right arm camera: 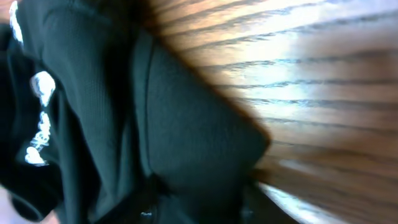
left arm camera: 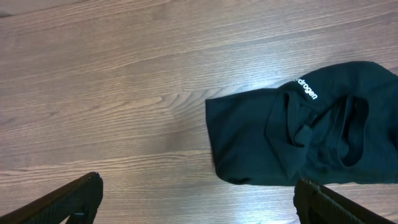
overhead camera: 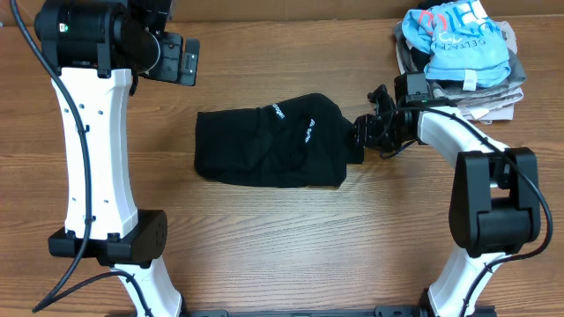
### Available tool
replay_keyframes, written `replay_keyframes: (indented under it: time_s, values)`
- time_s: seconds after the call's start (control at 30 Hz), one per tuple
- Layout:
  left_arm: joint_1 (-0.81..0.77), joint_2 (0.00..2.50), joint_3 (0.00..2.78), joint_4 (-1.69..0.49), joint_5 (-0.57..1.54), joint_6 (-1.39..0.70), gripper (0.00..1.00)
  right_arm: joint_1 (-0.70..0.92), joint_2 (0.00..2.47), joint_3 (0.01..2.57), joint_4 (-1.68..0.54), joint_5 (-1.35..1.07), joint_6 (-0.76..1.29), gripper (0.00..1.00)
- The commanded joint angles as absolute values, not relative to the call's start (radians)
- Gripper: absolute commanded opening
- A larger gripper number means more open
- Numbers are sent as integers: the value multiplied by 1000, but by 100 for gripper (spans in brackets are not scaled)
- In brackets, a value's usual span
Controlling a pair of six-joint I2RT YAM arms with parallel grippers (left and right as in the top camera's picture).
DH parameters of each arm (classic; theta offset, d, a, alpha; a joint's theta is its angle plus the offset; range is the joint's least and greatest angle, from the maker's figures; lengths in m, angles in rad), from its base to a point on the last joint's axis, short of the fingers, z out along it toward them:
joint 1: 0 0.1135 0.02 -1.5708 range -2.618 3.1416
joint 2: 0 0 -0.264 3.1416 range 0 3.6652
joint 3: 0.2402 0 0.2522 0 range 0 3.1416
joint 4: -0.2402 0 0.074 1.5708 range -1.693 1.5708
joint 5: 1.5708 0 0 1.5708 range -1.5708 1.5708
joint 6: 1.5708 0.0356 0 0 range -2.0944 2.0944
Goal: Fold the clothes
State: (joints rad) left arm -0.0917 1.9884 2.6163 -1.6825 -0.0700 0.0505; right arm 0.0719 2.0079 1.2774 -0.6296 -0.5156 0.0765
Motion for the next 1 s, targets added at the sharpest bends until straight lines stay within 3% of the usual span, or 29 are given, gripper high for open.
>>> replay_keyframes:
  time_s: [0.0,0.1,0.13,0.53,0.77,0.97]
  values:
    - [-91,1986,2613,-1671,-89,37,100,69,2017,1271,-625,-578,82,25]
    - [-91,1986,2613,-1667,-89,37,100,54,2016,1271,-625,-579,82,5]
    - [-91,1987,2613,-1667,-89,37,100,42,2015,1273,-630,-579,82,4]
    - [-89,1991,2613,-1628,-89,37,100,-128,1860,1465,-996,-579,-78,4]
    - [-89,1991,2609,-1597,-89,37,100,-26,1840,1606,-1143,-579,-105,4]
    - [-70,2009,2553,-1544,-89,36,100,168,1840,1658,-1108,-578,-63,4]
